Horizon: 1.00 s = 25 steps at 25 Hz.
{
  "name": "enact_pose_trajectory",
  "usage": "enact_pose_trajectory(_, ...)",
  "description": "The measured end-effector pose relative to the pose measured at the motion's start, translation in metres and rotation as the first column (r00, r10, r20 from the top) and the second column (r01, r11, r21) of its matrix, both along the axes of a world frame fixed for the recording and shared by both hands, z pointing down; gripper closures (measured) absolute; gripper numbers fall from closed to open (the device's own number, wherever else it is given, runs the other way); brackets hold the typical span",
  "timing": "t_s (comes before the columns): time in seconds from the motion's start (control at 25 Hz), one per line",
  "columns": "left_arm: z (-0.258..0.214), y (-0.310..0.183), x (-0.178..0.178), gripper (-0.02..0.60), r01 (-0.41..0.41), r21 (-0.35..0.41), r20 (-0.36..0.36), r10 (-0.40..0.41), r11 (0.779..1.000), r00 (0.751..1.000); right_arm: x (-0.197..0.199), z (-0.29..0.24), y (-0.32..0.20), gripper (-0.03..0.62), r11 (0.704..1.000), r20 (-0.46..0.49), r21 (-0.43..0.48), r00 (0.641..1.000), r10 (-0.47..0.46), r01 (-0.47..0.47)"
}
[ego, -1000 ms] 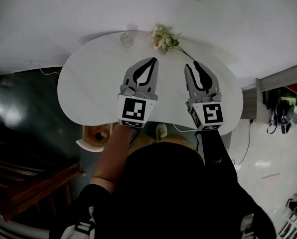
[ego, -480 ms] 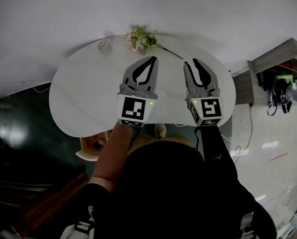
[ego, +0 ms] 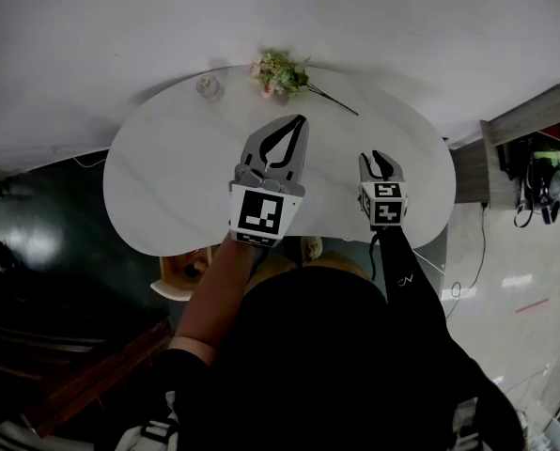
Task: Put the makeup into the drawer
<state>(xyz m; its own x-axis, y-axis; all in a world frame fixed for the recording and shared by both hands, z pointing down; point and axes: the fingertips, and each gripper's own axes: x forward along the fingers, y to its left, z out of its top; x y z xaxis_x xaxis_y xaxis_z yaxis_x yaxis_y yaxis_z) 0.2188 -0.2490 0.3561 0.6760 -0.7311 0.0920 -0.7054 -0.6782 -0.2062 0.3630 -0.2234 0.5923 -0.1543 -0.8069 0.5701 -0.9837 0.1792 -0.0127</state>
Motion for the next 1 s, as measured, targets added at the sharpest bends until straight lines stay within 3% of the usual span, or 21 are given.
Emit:
enact_pose_trajectory(0.2, 0.0, -0.002, -0.008, 0.572, 0.017, 0.012, 0.014, -0.017, 1.0, 1.0, 0.015, 0.056, 0.014, 0.491, 0.985, 0.004, -0.162, 0.998, 0.061, -0.059)
enact_pose_trajectory(0.52, 0.002, -0.005, -0.022, 0.572, 0.055, 0.022, 0.032, -0.055, 0.998, 0.998, 0.012, 0.088, 0.018, 0.491, 0.962, -0.01, -0.266, 0.998, 0.058, -0.059)
enact_pose_trajectory(0.6, 0.004, -0.007, -0.024, 0.572, 0.065, 0.014, 0.039, -0.065, 0.998, 0.997, 0.009, 0.089, 0.017, 0.514, 0.961, -0.049, -0.274, 0.999, 0.011, -0.024)
enact_pose_trajectory(0.64, 0.004, -0.008, -0.024, 0.572, 0.068, 0.011, 0.037, -0.069, 0.998, 0.997, 0.006, 0.088, 0.016, 0.557, 0.962, -0.068, -0.273, 0.998, -0.014, -0.006)
enact_pose_trajectory(0.84, -0.002, -0.006, -0.023, 0.572, 0.048, 0.057, 0.059, -0.051, 0.997, 0.997, 0.003, 0.087, 0.018, 0.56, 0.963, -0.079, -0.267, 0.996, -0.045, 0.023)
enact_pose_trajectory(1.0, 0.003, -0.007, -0.027, 0.572, 0.082, 0.022, 0.038, -0.083, 0.996, 0.996, 0.005, 0.075, 0.015, 0.56, 0.974, -0.062, -0.224, 0.997, -0.041, 0.026)
